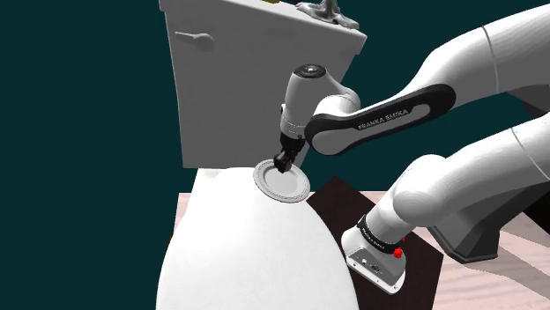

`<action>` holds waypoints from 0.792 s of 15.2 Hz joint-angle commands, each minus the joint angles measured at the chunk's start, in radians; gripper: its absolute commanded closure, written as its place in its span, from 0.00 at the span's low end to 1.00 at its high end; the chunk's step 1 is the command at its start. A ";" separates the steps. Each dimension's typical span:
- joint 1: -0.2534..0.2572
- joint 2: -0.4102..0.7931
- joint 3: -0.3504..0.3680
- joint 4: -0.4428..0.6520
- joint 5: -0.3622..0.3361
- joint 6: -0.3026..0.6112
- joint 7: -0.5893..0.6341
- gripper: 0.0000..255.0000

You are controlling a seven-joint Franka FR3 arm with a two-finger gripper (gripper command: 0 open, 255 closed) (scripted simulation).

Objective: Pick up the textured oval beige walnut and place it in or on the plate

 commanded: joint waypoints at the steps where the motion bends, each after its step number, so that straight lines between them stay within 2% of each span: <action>1: -0.007 0.022 0.005 -0.011 -0.010 0.033 0.009 1.00; 5: -0.026 0.079 0.022 -0.029 -0.037 0.105 0.040 1.00; 12: -0.026 0.079 0.022 -0.029 -0.037 0.105 0.040 1.00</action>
